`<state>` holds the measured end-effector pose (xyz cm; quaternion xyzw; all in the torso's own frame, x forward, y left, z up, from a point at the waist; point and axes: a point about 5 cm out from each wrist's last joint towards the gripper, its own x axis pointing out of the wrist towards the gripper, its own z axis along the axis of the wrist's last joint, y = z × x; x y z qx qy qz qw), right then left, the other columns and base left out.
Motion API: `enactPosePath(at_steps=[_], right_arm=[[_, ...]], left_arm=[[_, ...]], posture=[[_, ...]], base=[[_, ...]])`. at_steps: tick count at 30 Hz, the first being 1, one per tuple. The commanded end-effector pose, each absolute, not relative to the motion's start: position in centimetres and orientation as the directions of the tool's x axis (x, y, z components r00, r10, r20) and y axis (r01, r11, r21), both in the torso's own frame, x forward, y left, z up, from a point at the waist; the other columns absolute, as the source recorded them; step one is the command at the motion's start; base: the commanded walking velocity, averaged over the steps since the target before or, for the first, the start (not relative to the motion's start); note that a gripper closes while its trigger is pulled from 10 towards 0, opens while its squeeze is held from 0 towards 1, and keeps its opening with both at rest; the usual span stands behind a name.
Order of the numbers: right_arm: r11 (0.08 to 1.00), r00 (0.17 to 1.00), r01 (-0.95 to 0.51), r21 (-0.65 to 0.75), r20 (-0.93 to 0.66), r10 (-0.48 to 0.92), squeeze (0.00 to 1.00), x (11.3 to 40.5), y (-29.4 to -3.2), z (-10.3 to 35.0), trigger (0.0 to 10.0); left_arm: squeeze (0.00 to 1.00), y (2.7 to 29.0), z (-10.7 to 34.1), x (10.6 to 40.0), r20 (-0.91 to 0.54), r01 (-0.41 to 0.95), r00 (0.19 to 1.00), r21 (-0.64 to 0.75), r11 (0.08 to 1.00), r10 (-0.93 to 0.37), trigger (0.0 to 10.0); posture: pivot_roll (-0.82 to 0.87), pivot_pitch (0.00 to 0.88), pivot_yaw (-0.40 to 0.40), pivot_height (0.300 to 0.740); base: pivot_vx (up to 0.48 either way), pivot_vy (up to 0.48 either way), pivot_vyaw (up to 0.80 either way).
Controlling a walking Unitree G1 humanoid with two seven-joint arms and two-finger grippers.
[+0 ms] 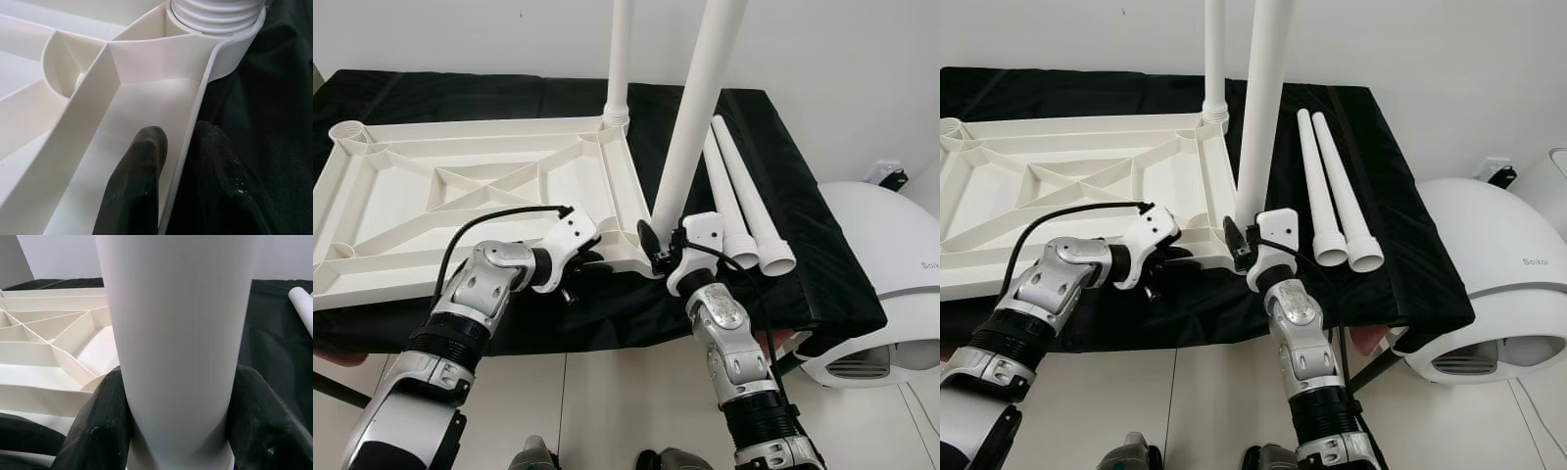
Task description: Building children table
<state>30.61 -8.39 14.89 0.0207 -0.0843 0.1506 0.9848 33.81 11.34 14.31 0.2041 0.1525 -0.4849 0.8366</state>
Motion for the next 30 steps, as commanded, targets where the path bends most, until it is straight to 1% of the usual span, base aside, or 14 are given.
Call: enactPosePath(at_steps=[1,8,14,15,16,17,21,22,24,26,27,30], right_arm=[[0.963,0.952,-0.265,0.04,0.171,0.255,0.0,30.2,-8.0,14.9,10.0],[0.978,0.969,-0.202,0.049,0.154,0.192,0.0,30.1,-7.8,14.7,10.0],[0.977,0.97,-0.205,0.049,0.146,0.196,0.0,30.1,-7.7,14.8,10.0],[0.974,0.968,-0.216,0.062,0.143,0.206,0.28,30.0,-7.7,14.7,10.0],[0.974,0.968,-0.216,0.062,0.143,0.206,0.28,30.0,-7.7,14.7,10.0],[0.977,0.97,-0.205,0.062,0.145,0.195,1.0,30.0,-7.9,14.8,10.0],[0.977,0.969,-0.202,0.062,0.156,0.19,1.0,30.2,-8.3,15.0,10.0],[0.978,0.972,-0.196,0.069,0.149,0.184,1.0,30.3,-8.4,15.0,10.0],[0.975,0.967,-0.212,0.066,0.155,0.2,1.0,30.3,-8.5,15.0,10.0],[0.973,0.964,-0.223,0.063,0.158,0.211,1.0,30.3,-8.5,15.1,10.0],[0.969,0.963,-0.234,0.078,0.157,0.22,1.0,30.4,-8.6,15.1,10.0],[0.968,0.96,-0.243,0.068,0.159,0.23,1.0,30.5,-8.8,15.2,10.0]], left_arm=[[0.0,11.5,14.4,34.4,-0.434,0.82,0.57,0.243,0.519,-0.697,10.0],[0.0,11.4,14.5,34.4,-0.43,0.819,0.571,0.241,0.52,-0.699,10.0],[0.0,11.4,14.6,34.6,-0.431,0.82,0.57,0.241,0.519,-0.7,10.0],[0.0,11.3,14.6,34.6,-0.431,0.82,0.569,0.243,0.518,-0.7,10.0],[0.0,11.3,14.6,34.6,-0.431,0.82,0.569,0.243,0.518,-0.7,10.0],[0.0,11.3,14.6,34.6,-0.43,0.821,0.569,0.241,0.518,-0.701,10.0],[0.0,11.4,14.8,34.7,-0.431,0.82,0.57,0.247,0.516,-0.699,10.0],[0.0,11.5,14.9,34.8,-0.43,0.818,0.573,0.246,0.52,-0.698,10.0],[0.0,11.6,14.9,34.9,-0.434,0.818,0.573,0.253,0.517,-0.695,10.0],[0.0,11.7,14.9,34.9,-0.437,0.818,0.573,0.257,0.514,-0.693,10.0],[0.0,11.7,15.0,35.0,-0.434,0.817,0.575,0.253,0.518,-0.694,10.0],[0.0,11.8,15.0,35.0,-0.435,0.816,0.576,0.254,0.519,-0.693,10.0]], posture=[[0.01,0.04,-0.017,0.74],[0.01,0.049,-0.019,0.74],[0.0,0.067,-0.021,0.74],[0.0,0.072,-0.018,0.74],[0.0,0.072,-0.018,0.74],[0.0,0.077,-0.018,0.74],[0.0,0.089,-0.017,0.74],[0.0,0.109,-0.021,0.74],[0.0,0.095,-0.015,0.74],[0.0,0.098,-0.016,0.74],[0.0,0.114,-0.021,0.74],[0.0,0.114,-0.021,0.74]], base=[[0.0,0.0,0.0],[0.0,0.0,0.0],[0.0,0.0,0.0],[0.0,0.0,0.0],[0.0,0.0,0.0],[0.0,0.0,0.0],[0.0,0.0,0.0],[0.0,0.0,0.0],[0.0,0.0,0.0],[0.0,0.0,0.0],[0.0,0.0,0.0],[0.0,0.0,0.0]])
